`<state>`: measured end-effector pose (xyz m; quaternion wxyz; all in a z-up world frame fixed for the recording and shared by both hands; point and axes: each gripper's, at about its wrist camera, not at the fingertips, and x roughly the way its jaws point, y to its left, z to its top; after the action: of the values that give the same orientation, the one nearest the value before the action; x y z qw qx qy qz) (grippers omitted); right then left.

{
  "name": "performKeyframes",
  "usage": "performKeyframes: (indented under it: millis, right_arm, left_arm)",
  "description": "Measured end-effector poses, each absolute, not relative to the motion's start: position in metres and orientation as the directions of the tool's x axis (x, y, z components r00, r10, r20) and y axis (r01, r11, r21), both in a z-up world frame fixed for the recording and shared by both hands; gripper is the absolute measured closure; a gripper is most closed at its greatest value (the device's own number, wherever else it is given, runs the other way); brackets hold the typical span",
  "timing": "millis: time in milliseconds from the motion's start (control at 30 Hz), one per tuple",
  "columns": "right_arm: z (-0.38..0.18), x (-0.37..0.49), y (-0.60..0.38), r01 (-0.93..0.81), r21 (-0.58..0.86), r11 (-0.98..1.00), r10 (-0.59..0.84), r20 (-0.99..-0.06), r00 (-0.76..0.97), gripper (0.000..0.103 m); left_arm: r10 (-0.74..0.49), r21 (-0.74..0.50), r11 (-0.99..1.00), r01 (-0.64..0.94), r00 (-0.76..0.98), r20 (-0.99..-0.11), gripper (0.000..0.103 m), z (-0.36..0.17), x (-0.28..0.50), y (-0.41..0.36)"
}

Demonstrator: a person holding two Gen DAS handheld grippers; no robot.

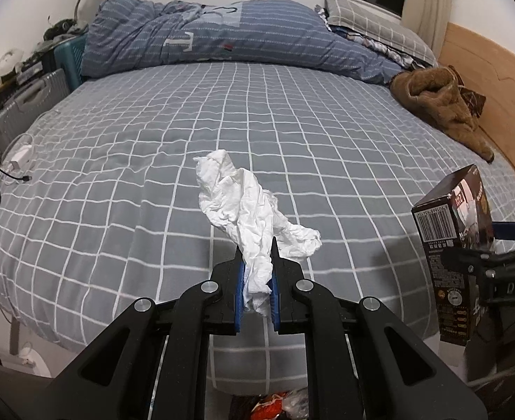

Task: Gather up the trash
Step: 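Carry the brown box in the right tool while the left tool carries the tissue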

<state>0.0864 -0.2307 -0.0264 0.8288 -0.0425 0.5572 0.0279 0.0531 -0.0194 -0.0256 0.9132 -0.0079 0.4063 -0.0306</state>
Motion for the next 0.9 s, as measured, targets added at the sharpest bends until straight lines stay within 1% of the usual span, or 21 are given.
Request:
performKeyframes:
  millis: [300, 667, 900]
  right_arm:
    - [-0.029, 0.028, -0.22, -0.059, 0.022, 0.998, 0.045, -0.904, 0.425, 0.008]
    - [-0.026, -0.016, -0.212, -0.047, 0.074, 0.996, 0.087, -0.889, 0.449, 0.008]
    - [-0.036, -0.049, -0.212, -0.031, 0.098, 0.995, 0.102, -0.888, 0.449, 0.008]
  left_arm:
    - [-0.064, -0.021, 0.997, 0.071, 0.669, -0.74, 0.092, -0.02, 0.012, -0.032]
    - [-0.069, -0.022, 0.996, 0.081, 0.644, -0.762, 0.092, -0.027, -0.036, -0.045]
    - [-0.055, -0.022, 0.998, 0.06, 0.619, -0.783, 0.092, -0.038, -0.062, -0.041]
